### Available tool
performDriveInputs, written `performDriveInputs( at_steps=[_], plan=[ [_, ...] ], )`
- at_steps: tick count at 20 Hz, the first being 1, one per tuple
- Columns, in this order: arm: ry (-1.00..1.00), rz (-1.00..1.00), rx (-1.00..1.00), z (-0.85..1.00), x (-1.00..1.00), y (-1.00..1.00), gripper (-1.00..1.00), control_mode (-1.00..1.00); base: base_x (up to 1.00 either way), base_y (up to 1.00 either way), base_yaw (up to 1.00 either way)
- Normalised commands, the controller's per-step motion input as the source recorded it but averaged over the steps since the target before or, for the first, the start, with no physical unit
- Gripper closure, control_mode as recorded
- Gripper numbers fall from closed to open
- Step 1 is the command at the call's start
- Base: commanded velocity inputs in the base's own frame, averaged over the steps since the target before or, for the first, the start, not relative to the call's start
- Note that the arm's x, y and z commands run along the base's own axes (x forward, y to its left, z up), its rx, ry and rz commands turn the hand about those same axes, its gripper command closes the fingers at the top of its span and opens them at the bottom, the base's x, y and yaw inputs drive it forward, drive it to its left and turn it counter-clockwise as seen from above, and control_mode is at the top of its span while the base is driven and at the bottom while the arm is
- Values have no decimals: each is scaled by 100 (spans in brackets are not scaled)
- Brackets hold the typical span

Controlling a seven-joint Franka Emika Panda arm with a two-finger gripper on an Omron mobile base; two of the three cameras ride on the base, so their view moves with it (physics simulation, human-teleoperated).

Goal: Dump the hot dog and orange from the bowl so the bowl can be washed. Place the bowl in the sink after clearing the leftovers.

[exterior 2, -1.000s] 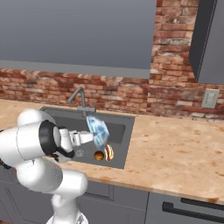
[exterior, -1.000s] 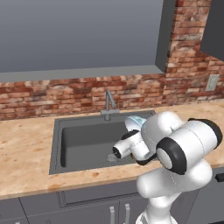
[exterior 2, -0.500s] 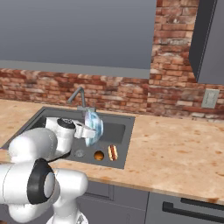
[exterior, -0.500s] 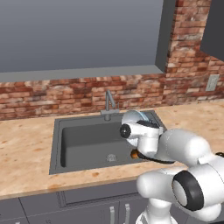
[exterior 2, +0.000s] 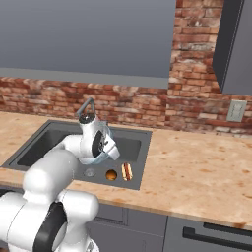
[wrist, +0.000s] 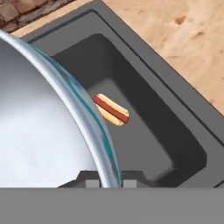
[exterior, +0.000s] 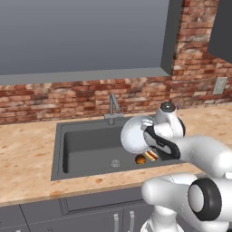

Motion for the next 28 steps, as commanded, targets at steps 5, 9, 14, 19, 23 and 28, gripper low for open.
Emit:
performDriveInputs(
  at_steps=[5, 9, 14, 19, 23, 28],
  plan=[
    [24, 1, 36, -6, 4, 2, 100, -100, 0, 0, 0],
    [6, 0, 20, -33, 1, 30, 100, -100, 0, 0, 0],
    [7, 1, 16, -36, 0, 62, 100, -100, 0, 0, 0],
    [13, 5, 2, -48, 0, 79, 100, -100, 0, 0, 0],
    [9, 5, 0, -44, 0, 88, 100, -100, 0, 0, 0],
    [4, 2, 0, -45, 0, 84, 100, -100, 0, 0, 0]
  ],
)
